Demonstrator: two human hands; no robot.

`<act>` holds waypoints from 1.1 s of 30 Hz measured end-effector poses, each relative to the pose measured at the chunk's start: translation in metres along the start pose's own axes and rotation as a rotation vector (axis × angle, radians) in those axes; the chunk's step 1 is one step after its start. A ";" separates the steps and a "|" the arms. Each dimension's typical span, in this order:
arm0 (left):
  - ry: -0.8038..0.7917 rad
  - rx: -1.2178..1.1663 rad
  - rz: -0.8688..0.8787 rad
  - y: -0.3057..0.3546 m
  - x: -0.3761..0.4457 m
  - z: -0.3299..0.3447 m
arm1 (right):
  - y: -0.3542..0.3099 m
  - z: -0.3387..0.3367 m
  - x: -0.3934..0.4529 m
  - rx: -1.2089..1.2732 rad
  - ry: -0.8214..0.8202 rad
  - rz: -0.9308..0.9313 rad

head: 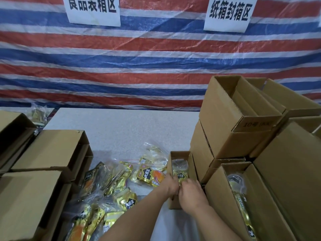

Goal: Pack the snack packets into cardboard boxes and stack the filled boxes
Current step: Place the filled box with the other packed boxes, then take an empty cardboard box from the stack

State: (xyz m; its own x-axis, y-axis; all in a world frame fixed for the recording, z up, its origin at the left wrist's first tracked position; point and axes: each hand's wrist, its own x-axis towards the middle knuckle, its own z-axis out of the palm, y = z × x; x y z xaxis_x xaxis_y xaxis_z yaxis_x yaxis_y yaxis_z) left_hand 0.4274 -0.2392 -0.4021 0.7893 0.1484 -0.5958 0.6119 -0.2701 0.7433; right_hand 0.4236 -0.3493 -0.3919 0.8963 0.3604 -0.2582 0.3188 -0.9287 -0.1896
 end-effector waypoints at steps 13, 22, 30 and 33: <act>0.253 0.224 0.275 -0.039 -0.071 -0.088 | -0.030 -0.021 -0.007 0.133 0.127 -0.058; 0.509 0.214 0.315 -0.080 -0.195 -0.180 | -0.124 -0.033 -0.041 0.478 0.161 -0.266; 0.805 0.279 0.263 -0.156 -0.286 -0.263 | -0.208 -0.013 -0.116 0.449 -0.027 -0.443; 1.046 0.633 0.167 -0.184 -0.303 -0.315 | -0.228 -0.010 -0.137 0.423 -0.041 -0.438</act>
State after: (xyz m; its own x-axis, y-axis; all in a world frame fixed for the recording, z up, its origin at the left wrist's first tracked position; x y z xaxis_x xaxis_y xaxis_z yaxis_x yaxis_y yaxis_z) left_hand 0.0912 0.0650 -0.2627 0.6943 0.6789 0.2388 0.5971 -0.7286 0.3354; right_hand 0.2315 -0.1879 -0.3043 0.6944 0.7118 -0.1058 0.4976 -0.5811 -0.6440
